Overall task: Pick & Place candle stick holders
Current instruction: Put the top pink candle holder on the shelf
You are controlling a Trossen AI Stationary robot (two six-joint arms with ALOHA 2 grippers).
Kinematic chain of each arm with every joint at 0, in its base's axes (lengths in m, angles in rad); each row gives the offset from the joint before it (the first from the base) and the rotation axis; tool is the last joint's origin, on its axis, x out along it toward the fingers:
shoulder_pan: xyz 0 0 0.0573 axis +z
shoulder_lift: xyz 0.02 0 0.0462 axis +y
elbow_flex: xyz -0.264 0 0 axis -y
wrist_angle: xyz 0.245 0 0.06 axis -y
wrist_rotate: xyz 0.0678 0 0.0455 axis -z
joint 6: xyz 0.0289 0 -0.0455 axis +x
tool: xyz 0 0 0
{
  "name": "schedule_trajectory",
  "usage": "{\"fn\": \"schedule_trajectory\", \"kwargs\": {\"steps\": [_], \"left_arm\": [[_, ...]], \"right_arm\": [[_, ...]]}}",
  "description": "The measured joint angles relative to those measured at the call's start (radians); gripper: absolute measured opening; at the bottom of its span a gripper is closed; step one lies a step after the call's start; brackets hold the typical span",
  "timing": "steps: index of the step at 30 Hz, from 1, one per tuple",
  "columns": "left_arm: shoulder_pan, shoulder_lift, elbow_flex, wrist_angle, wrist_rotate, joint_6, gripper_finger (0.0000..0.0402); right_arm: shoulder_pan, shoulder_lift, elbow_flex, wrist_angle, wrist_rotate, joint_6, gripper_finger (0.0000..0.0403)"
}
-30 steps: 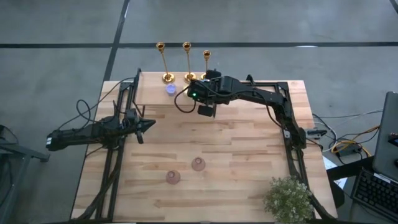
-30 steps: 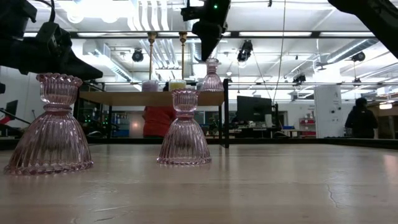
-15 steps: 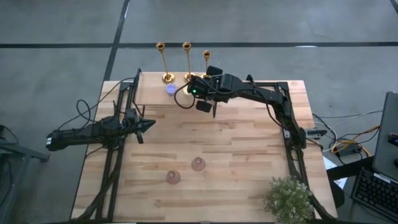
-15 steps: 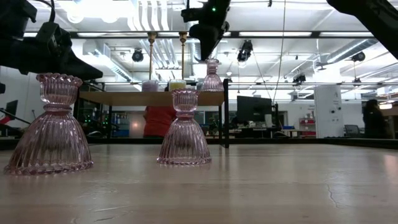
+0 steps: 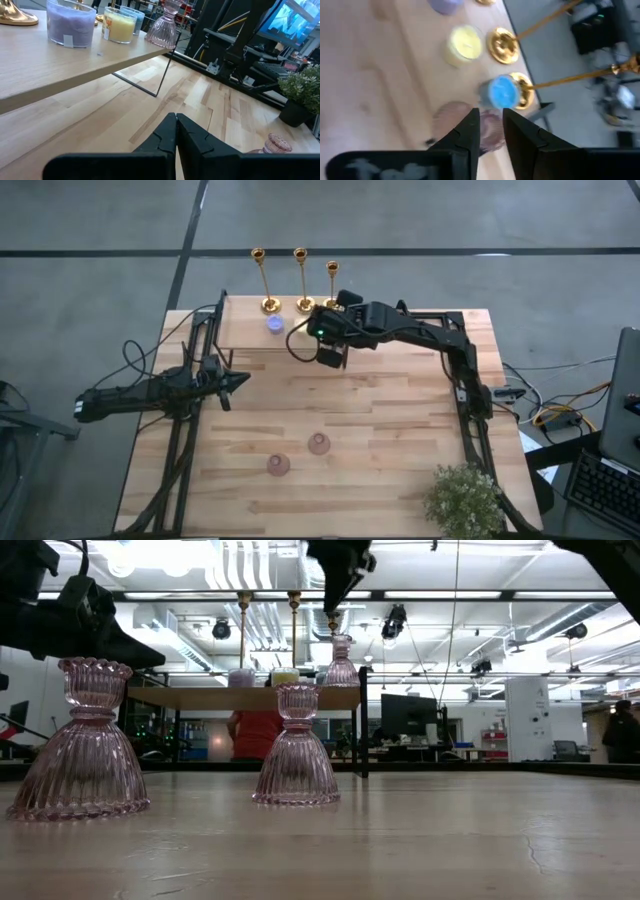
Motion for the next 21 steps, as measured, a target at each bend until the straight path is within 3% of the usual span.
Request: {"fn": "schedule_trajectory", "kwargs": {"steps": [7, 13, 21], "left_arm": [[0.0, 0.0, 0.0, -0.003, 0.0, 0.0, 0.0012], [0.0, 0.0, 0.0, -0.005, 0.0, 0.0, 0.0012], [0.0, 0.0, 0.0, -0.005, 0.0, 0.0, 0.0012]], "right_arm": [[0.002, -0.055, -0.008, -0.021, -0.136, 0.09, 0.0014], [-0.01, -0.06, -0.07, -0.056, -0.185, 0.121, 0.0008], [-0.03, -0.07, -0.188, -0.09, -0.151, 0.162, 0.0008]]}}
